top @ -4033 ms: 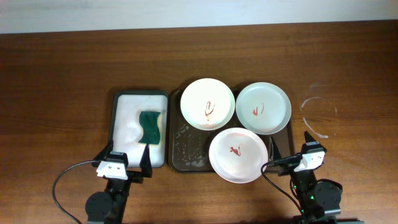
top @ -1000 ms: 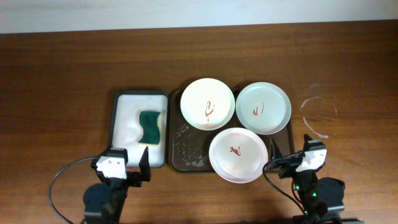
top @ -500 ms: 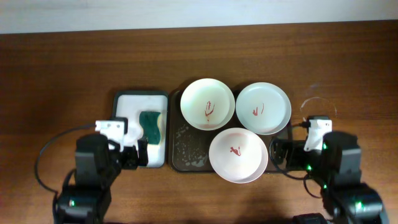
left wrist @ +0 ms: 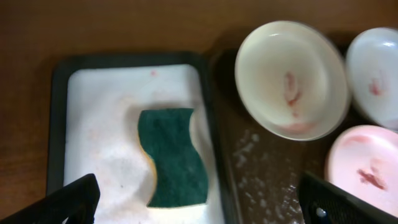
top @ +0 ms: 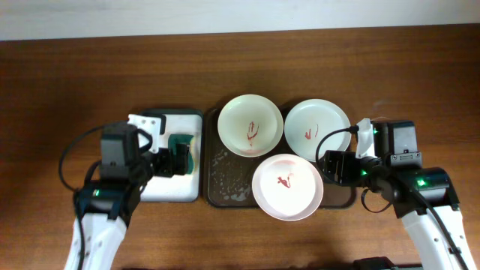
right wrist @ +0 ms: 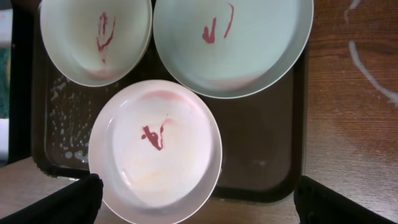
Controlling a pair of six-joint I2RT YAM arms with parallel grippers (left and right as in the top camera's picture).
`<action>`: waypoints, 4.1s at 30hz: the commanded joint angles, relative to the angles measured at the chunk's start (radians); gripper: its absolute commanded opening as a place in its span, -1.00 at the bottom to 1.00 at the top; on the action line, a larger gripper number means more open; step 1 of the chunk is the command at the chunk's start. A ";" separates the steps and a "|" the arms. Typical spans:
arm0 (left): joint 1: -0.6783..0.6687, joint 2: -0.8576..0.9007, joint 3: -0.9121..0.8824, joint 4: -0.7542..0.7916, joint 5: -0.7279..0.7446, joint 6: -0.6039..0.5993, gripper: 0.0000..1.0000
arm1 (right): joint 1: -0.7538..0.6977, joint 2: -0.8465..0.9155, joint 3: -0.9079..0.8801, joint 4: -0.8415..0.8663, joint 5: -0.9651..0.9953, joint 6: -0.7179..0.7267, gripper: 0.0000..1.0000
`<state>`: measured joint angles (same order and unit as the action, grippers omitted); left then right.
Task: Clean dirty plates on tray and stack at the side
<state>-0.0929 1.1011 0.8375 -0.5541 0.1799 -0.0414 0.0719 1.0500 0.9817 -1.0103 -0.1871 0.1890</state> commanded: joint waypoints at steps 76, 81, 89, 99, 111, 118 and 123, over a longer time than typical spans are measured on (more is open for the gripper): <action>-0.090 0.419 0.035 0.044 -0.158 -0.130 -1.00 | 0.008 0.689 -0.002 0.107 -0.198 -0.103 -0.92; -0.090 0.419 0.035 0.045 -0.158 -0.130 -1.00 | 0.008 0.689 -0.002 0.107 -0.199 -0.103 -0.92; -0.090 0.398 0.035 0.045 -0.158 -0.129 -1.00 | 0.008 0.689 -0.002 0.107 -0.199 -0.103 -0.92; -0.142 0.289 0.035 0.169 0.106 -0.144 -1.00 | 0.008 0.689 -0.002 0.110 -0.199 -0.103 -0.92; -0.570 0.418 0.071 0.437 0.059 -0.617 -1.00 | 0.007 0.689 -0.002 0.109 -0.199 -0.103 -0.92; -0.601 0.539 0.354 0.119 -0.068 -0.519 -1.00 | 0.007 0.689 -0.002 0.109 -0.198 -0.103 -0.92; -0.641 0.637 0.355 0.130 -0.038 -0.624 -1.00 | 0.007 0.689 -0.002 0.109 -0.198 -0.103 -0.92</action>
<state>-0.6987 1.6566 1.1877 -0.4259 0.1375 -0.6041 0.0723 1.7329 0.9810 -0.9031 -0.3695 0.0864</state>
